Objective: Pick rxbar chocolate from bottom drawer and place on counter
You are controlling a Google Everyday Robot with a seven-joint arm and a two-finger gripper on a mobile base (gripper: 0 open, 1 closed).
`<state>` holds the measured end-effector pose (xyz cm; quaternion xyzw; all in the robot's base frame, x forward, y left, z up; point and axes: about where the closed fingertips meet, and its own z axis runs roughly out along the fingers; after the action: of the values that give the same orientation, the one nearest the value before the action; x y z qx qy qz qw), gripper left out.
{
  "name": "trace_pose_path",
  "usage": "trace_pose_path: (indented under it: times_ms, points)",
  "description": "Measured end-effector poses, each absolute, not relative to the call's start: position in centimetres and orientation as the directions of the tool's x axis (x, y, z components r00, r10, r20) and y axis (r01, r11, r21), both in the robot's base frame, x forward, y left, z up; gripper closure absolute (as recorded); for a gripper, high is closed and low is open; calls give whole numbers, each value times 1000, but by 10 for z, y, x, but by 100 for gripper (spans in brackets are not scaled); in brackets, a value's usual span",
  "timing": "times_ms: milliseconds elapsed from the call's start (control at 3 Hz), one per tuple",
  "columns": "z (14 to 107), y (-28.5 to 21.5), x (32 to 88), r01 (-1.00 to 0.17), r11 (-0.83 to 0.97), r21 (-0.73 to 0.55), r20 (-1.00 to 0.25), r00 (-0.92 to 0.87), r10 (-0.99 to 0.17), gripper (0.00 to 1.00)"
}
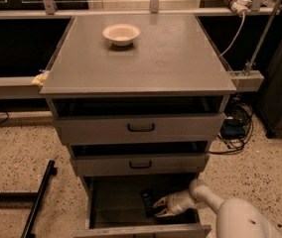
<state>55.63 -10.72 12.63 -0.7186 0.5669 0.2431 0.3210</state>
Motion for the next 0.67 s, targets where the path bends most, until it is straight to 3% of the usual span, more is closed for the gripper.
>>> trace_pose_path:
  times_ms: [333, 667]
  points:
    - [119, -110, 555, -973, -146, -179, -717, 230, -658, 60]
    - [113, -113, 554, -973, -140, -184, -720, 230, -654, 66]
